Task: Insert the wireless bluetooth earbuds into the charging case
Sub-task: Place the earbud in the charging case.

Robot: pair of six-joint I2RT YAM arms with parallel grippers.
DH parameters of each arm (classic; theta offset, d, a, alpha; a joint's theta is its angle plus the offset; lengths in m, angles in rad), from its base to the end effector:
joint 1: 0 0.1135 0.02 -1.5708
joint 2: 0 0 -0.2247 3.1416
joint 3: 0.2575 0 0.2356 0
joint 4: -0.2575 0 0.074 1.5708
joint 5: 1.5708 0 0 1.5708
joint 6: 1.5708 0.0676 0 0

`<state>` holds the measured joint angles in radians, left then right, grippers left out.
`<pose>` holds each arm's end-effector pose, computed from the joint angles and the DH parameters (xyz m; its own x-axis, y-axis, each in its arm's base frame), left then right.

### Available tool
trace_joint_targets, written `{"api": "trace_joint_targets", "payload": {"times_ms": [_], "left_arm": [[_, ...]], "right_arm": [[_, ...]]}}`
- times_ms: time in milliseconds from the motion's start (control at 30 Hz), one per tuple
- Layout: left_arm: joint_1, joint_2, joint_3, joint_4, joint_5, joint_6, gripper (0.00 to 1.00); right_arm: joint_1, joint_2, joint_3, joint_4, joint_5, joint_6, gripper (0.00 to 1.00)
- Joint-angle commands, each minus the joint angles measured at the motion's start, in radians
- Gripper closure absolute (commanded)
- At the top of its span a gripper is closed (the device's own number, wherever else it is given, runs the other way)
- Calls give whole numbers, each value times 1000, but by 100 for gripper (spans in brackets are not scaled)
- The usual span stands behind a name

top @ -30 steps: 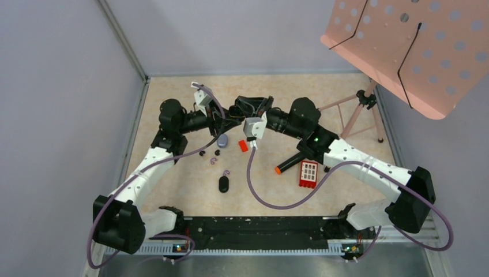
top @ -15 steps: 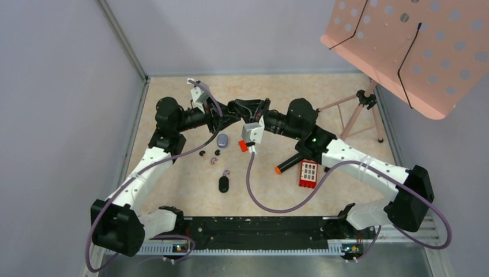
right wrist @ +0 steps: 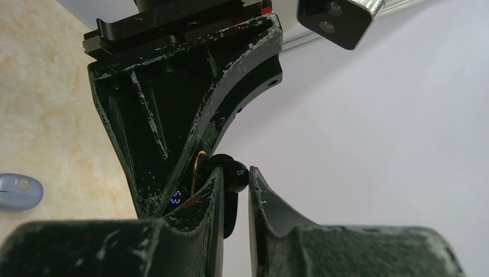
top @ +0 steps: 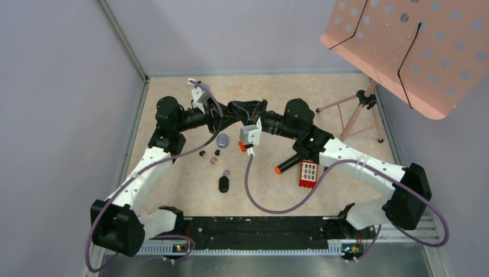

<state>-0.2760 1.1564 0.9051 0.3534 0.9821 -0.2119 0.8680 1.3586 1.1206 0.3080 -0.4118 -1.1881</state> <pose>0.2503 -0.1293 0.3320 -0.1034 -0.0921 -0.9904 0.9468 0.2960 -0.1263 0.2016 0.2799 0.3473 0.9050 -0.2469 -0.3465 -0.3156 0.1569 -0.9358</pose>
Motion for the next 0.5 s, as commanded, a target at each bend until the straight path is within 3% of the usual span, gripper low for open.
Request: {"api": "trace_joint_targets", "payload": {"times_ms": [0,467], "left_arm": [[-5,-17,61,49,19,24,100],[-3,-13,48,60,-15,44,100]], "right_arm": [[11,22,48,-66,-20,-15,100],[6,40,142,-279,-13,-24,100]]}}
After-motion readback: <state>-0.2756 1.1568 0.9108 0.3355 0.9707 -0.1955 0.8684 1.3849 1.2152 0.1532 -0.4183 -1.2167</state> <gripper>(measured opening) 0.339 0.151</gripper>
